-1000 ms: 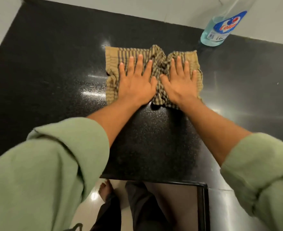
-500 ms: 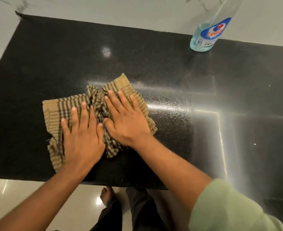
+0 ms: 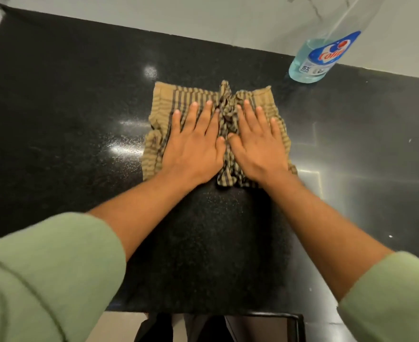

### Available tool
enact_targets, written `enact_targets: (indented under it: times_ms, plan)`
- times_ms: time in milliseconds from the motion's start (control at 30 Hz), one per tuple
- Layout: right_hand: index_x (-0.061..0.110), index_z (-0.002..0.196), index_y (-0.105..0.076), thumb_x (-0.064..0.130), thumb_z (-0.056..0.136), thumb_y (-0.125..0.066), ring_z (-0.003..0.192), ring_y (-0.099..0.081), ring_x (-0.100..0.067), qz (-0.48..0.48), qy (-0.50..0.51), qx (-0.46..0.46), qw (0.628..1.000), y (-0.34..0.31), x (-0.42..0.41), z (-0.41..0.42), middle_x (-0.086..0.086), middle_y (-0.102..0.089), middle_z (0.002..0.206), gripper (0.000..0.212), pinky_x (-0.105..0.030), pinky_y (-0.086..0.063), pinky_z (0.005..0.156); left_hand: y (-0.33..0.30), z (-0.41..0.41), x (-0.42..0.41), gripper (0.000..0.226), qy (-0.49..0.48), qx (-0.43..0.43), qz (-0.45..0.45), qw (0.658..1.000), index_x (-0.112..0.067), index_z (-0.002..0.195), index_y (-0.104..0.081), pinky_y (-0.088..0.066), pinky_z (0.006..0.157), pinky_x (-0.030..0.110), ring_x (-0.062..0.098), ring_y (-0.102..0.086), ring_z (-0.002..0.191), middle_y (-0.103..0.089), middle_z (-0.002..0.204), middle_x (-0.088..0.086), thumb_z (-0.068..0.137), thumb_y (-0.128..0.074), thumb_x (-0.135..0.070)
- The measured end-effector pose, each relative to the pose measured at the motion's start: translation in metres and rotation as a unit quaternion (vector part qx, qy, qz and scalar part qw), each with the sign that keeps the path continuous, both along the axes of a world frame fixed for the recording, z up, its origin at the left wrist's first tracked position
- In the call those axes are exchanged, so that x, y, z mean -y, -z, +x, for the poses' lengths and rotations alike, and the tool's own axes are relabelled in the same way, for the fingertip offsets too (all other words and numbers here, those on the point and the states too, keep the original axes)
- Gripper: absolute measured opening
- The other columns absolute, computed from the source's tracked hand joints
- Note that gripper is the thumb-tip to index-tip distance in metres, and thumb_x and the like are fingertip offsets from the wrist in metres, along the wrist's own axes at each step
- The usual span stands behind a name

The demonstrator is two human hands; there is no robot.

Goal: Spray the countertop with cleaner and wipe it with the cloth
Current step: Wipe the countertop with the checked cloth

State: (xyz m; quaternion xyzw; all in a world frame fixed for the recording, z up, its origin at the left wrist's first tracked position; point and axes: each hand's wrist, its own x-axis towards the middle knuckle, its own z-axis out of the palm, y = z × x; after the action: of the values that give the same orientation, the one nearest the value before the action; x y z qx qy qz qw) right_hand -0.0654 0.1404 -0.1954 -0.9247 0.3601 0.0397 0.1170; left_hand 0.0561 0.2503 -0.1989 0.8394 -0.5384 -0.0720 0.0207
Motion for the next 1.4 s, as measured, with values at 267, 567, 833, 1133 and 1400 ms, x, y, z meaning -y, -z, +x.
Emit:
enact_targets:
  times_ms: [267,567,833,1133,1400]
  plan:
    - [0.015,0.163,-0.001,0.051,0.105,-0.020,0.158,0.007,-0.023,-0.018,0.048,-0.030,0.998,-0.003,0.082,0.063,-0.004,0.006,0.171,0.070,-0.047,0.003,0.127,0.004,0.062,0.091,0.069,0.005,0.015,0.007,1.000,-0.015,0.164,-0.006,-0.001,0.127,0.059,0.031,0.003,0.159,0.003,0.173,0.008,0.104,-0.009,-0.047]
    - [0.011,0.163,-0.004,0.054,0.103,-0.019,0.158,0.001,-0.027,-0.032,0.106,-0.034,0.993,-0.002,0.120,0.100,-0.011,0.002,0.171,0.075,-0.047,-0.001,0.127,0.002,0.096,0.135,0.067,0.003,0.026,0.009,1.000,-0.015,0.164,-0.007,-0.001,0.127,0.059,0.031,0.000,0.159,-0.001,0.173,0.008,0.105,-0.012,-0.045]
    - [0.012,0.163,-0.007,0.054,0.103,-0.019,0.158,0.000,-0.027,-0.044,0.111,-0.026,0.993,-0.003,0.127,0.105,-0.015,0.000,0.170,0.074,-0.046,-0.002,0.127,0.000,0.101,0.142,0.067,0.007,0.029,0.013,0.999,-0.014,0.164,-0.009,-0.002,0.127,0.058,0.031,0.000,0.159,-0.001,0.173,0.008,0.105,-0.011,-0.045]
    - [0.015,0.163,-0.007,0.057,0.102,-0.021,0.158,0.001,-0.025,-0.033,0.123,-0.027,0.991,-0.007,0.123,0.107,-0.011,0.001,0.171,0.076,-0.045,-0.001,0.127,-0.001,0.105,0.138,0.066,0.009,0.014,0.004,1.000,-0.015,0.165,-0.006,-0.001,0.127,0.056,0.028,0.001,0.159,0.002,0.173,0.006,0.106,-0.011,-0.045]
    - [0.023,0.163,-0.008,0.061,0.099,-0.021,0.158,0.003,-0.027,-0.028,0.117,-0.026,0.992,-0.004,0.092,0.146,-0.008,0.002,0.171,0.076,-0.053,0.003,0.125,-0.001,0.155,0.107,0.065,0.023,0.000,0.002,1.000,-0.022,0.165,-0.007,0.001,0.128,0.053,0.022,0.002,0.160,0.001,0.173,-0.002,0.106,-0.012,-0.048]
